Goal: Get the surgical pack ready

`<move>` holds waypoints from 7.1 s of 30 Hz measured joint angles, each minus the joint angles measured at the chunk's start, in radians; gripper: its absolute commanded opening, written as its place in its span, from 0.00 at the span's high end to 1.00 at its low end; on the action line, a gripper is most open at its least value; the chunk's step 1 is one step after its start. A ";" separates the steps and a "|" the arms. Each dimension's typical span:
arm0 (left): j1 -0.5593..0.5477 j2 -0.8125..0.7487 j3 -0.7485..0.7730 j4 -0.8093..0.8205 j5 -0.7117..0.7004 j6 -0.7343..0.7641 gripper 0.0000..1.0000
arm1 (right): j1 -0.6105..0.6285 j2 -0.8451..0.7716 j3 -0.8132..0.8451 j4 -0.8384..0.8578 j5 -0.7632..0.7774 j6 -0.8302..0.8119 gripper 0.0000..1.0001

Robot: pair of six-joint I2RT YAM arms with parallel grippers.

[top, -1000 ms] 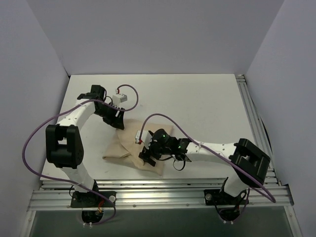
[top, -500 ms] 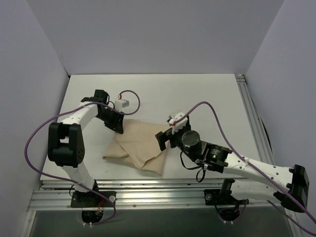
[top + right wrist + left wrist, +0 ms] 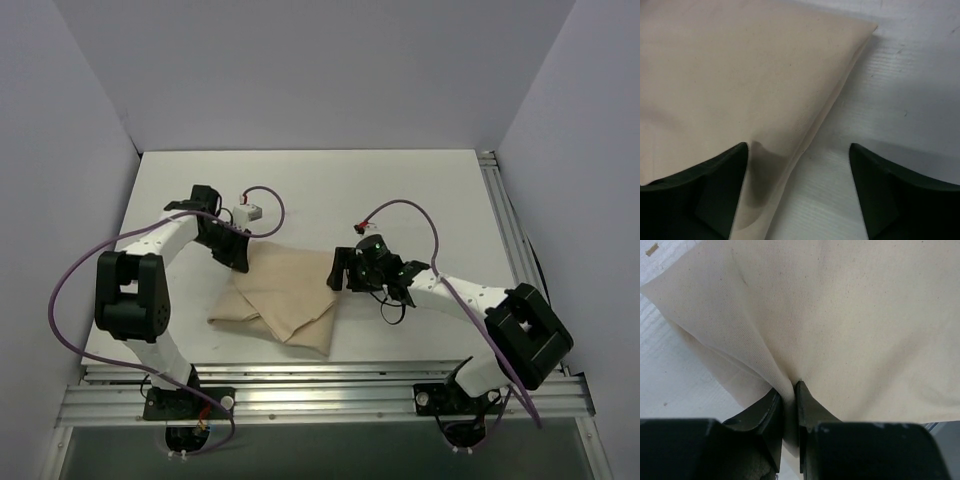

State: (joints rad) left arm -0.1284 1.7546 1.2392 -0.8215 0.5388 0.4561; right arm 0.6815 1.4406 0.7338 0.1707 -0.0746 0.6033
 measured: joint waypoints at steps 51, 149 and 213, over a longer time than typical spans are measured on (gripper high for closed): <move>0.003 0.080 0.115 0.034 -0.011 0.035 0.88 | -0.012 0.119 0.117 0.035 -0.075 0.138 0.57; -0.700 -0.386 -0.380 0.354 -0.363 0.124 0.98 | 0.101 0.178 -0.042 0.355 -0.326 0.338 0.45; -0.609 -0.423 -0.378 0.217 -0.232 0.204 0.95 | -0.011 0.195 -0.204 0.553 -0.302 0.348 1.00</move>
State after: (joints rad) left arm -0.7376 1.3315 0.8616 -0.6048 0.3065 0.6601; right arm 0.6704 1.6360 0.5293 0.7235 -0.3767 0.9512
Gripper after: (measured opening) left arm 0.043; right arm 0.093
